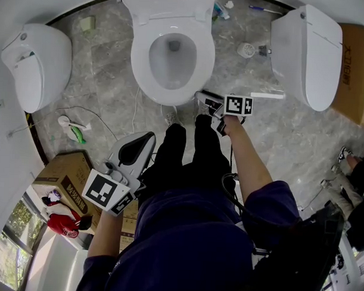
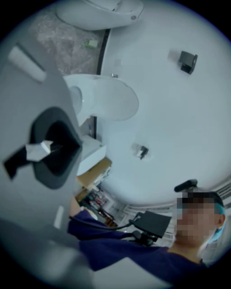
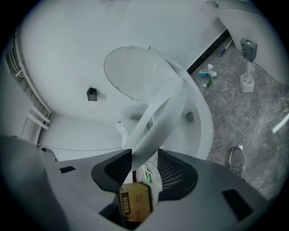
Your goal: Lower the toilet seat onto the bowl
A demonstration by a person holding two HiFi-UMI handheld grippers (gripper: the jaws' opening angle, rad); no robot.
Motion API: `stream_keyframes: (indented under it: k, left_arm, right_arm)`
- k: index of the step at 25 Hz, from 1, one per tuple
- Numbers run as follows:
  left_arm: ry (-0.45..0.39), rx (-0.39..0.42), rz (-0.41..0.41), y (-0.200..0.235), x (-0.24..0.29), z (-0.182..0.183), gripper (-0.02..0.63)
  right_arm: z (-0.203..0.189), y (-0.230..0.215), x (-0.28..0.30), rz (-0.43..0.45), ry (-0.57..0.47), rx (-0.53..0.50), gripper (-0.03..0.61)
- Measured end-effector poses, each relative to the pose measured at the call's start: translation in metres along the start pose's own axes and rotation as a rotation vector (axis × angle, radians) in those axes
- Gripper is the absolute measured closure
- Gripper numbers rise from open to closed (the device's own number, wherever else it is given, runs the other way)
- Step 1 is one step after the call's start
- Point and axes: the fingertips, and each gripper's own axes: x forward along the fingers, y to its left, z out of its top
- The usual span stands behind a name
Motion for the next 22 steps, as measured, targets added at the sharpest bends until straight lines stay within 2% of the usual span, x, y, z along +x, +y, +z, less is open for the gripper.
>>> stream_keyframes:
  k: [22]
  left_arm:
    - [0.032,-0.015,0.008,0.001,-0.001,-0.024,0.611]
  right_arm:
    - [-0.029,-0.046,0.012,-0.135,0.037,0.003,0.445]
